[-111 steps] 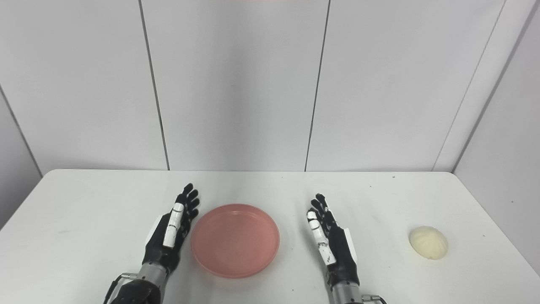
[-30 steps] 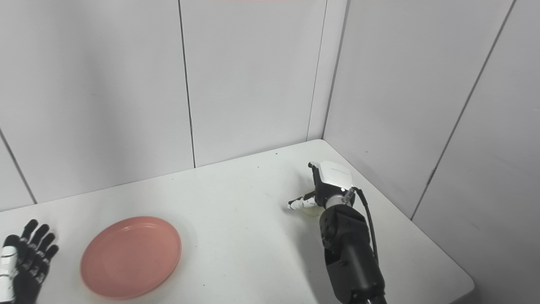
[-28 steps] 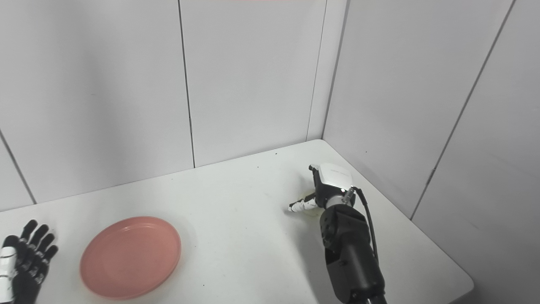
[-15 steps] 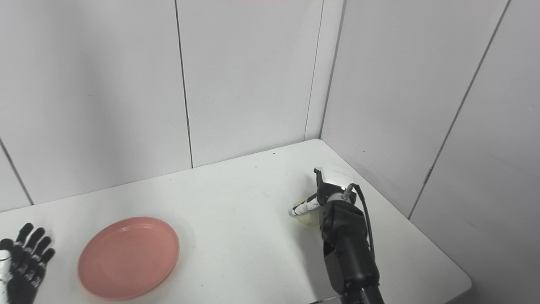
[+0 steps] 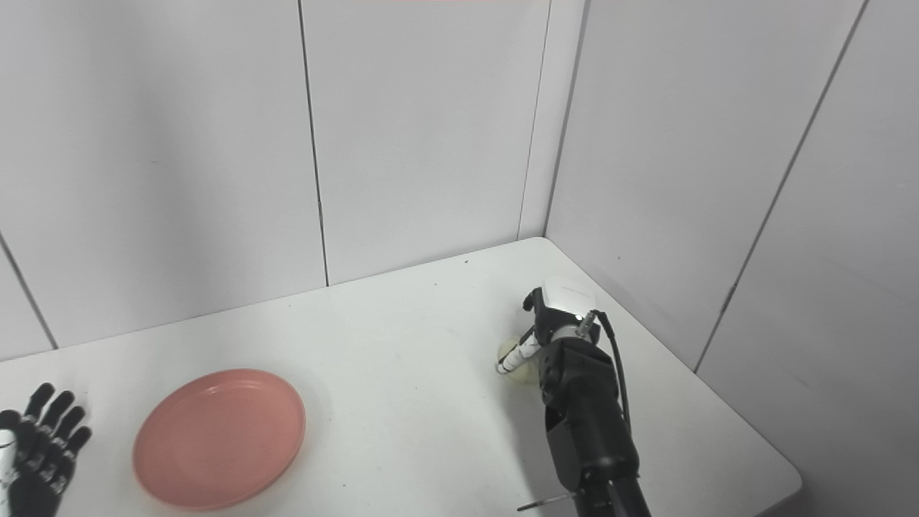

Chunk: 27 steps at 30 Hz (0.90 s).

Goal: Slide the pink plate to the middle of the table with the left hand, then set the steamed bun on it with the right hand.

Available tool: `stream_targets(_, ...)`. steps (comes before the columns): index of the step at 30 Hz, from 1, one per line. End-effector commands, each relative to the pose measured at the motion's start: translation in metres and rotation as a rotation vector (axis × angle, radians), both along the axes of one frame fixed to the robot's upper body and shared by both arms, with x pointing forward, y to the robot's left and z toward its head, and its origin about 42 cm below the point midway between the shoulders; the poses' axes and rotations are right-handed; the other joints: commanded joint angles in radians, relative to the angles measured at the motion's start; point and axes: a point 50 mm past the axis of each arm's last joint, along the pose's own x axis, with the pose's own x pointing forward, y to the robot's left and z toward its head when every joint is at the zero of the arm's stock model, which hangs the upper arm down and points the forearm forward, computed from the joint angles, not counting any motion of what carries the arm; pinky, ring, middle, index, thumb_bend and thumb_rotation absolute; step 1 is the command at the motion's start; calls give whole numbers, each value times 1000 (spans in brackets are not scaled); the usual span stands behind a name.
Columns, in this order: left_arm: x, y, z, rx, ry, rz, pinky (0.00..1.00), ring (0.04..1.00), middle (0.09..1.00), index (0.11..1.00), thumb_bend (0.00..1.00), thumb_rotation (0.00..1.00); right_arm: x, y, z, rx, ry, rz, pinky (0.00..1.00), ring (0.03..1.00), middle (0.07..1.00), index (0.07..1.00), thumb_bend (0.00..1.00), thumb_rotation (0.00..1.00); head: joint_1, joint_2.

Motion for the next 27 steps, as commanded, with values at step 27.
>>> stream_targets(27, -17, -40, -8, 56, 26, -25, 979, 988, 996, 987, 563, 1000, -24, 5, 26, 143, -430, 166, 291, 398, 427, 520, 524, 0, 326, -62)
